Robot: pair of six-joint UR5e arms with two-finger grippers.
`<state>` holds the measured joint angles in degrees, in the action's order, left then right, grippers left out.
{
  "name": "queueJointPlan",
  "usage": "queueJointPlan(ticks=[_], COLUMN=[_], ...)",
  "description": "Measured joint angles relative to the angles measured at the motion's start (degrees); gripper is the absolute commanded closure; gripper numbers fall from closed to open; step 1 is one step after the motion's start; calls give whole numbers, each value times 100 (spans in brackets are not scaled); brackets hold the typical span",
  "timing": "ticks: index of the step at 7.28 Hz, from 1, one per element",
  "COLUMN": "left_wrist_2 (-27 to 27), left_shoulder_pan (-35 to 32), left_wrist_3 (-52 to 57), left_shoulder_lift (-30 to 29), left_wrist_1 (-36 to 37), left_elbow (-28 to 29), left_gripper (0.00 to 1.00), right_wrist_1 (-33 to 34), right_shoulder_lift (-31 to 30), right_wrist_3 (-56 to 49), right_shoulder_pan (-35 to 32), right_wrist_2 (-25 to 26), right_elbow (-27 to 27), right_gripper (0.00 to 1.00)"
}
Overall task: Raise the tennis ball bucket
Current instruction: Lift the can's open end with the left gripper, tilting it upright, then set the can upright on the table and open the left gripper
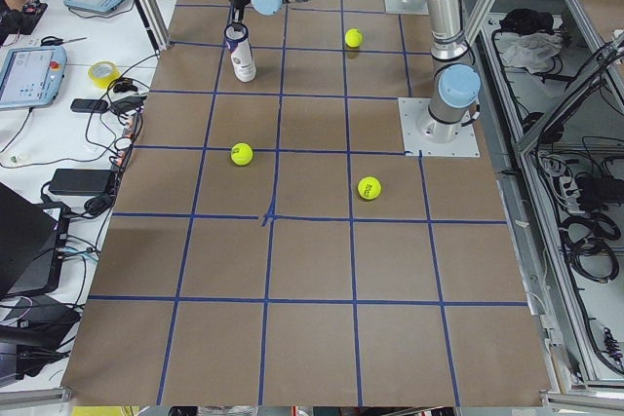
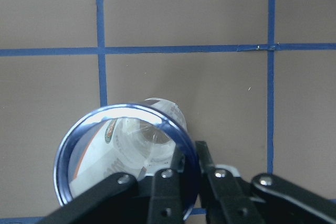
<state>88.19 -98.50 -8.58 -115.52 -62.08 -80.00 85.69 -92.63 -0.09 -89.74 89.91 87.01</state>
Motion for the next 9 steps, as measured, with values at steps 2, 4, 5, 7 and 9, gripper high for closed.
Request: queueJointPlan(ticks=[2,4,5,7,9], left_wrist_2=[8,4,5,-13,-57], left_shoulder_pan=[-83,-111,-116,-123,-79], left_wrist_3=[-127,-298,-358,-339,-328], left_shoulder_lift=[-28,-19,10,124,345], left_wrist_1=[-51,-170,-229,-545,-1094], left_elbow=[27,35,46,260,610], left_gripper=[18,0,0,0,0], right_wrist_1=[0,0,0,0,0], right_shoulder_lift=[0,-3,-6,-9,-9], right_wrist_3=[2,2,0,0,0], right_shoulder_pan=[-5,-17,-17,-17,-17], right_wrist_2=[0,0,0,0,0], right_elbow=[0,0,0,0,0], right_gripper=[0,0,0,0,0])
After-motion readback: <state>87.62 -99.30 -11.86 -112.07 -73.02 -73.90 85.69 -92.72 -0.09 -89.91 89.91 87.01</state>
